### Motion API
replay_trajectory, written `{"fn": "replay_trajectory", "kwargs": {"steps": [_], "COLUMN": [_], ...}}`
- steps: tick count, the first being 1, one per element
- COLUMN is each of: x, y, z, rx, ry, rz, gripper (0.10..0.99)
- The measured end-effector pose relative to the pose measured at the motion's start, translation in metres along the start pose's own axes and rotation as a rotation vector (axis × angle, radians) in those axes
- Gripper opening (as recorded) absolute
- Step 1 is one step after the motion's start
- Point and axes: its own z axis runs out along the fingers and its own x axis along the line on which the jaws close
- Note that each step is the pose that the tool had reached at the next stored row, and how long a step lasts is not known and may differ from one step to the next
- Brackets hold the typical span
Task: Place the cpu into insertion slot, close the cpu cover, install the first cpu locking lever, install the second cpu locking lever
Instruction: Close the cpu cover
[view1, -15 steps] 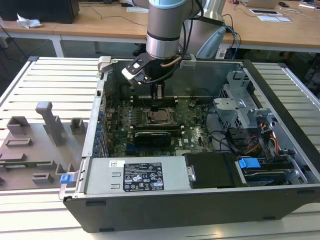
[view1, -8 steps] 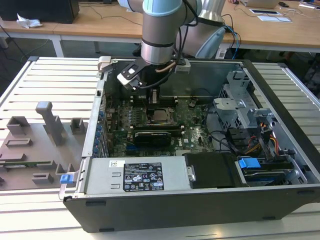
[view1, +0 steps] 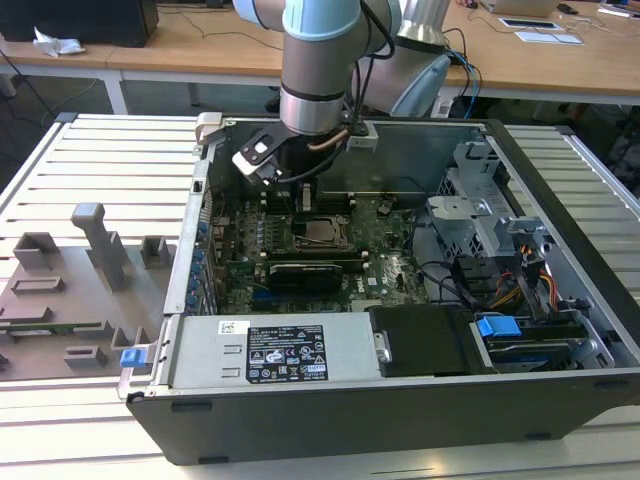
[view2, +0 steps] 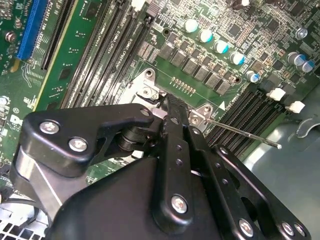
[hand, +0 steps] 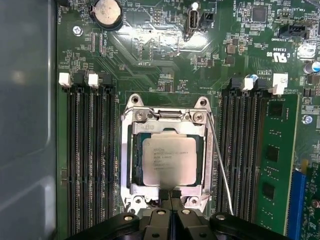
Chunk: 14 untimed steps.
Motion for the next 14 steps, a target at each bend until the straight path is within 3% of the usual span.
{"fn": "replay_trajectory", "kwargs": {"steps": [4,7,9,14], "x": [0.0000,-0.0004,-0.0005,-0.0012], "y": [0.0032,0.0140,0.0162,0.0197], "z": [0.0000,-0.0006,-0.0010,-0.0125], "rx": [0.000,0.000,0.000,0.001], "ry": [0.0002,0.0000,0.0001,0.0001], "rz": [-0.001,-0.002,-0.003,-0.003], "gripper": [0.106,0.106,0.106,0.106]}}
